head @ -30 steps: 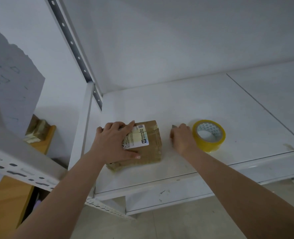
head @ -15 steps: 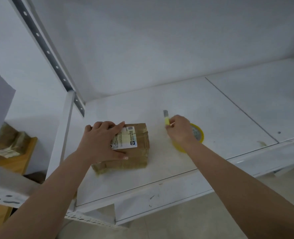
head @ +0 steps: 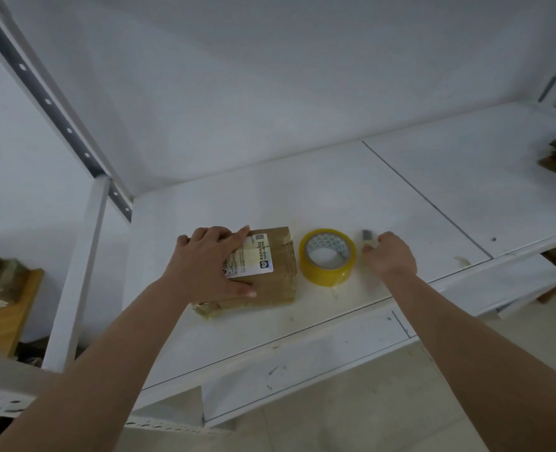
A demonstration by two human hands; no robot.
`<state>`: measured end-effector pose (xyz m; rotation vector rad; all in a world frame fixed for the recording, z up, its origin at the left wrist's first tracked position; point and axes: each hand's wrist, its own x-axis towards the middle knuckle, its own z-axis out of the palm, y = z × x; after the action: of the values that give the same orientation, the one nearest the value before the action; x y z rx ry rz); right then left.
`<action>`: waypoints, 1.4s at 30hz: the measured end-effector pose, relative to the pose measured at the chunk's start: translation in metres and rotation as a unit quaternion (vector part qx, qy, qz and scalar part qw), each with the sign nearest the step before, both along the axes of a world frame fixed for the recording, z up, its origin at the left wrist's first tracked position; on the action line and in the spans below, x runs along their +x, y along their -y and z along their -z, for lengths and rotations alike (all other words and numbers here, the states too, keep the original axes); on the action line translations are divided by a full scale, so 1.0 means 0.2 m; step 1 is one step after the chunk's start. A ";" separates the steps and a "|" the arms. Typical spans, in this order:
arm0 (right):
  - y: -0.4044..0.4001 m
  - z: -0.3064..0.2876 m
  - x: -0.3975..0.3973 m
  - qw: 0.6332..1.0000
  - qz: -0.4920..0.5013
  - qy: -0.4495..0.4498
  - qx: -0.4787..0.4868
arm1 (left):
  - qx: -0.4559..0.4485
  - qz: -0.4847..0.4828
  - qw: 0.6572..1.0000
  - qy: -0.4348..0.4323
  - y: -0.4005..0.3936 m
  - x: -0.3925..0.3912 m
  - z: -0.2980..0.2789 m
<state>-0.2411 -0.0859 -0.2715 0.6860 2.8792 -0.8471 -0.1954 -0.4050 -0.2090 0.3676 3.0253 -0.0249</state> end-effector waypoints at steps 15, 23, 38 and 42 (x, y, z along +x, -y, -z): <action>0.05 -0.14 0.02 0.864 -0.429 0.026 0.263 | 0.047 -0.017 0.999 -0.016 0.00 0.00 0.00; -0.04 -0.51 -0.02 0.940 -0.256 -0.077 -0.211 | -0.003 0.049 0.999 -0.004 -0.18 -0.06 -0.02; 0.30 -0.75 0.10 0.871 -0.390 -0.010 -0.298 | 0.265 0.031 0.963 -0.031 -0.24 0.01 -0.09; 0.35 -0.80 0.10 0.866 -0.410 -0.021 -0.284 | 0.452 0.006 0.892 -0.022 -0.34 0.05 -0.17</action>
<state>-0.2212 -0.1562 -0.1120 -0.5792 2.3220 -1.3979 -0.1846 -0.3377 -0.1748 0.4323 2.8522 1.4081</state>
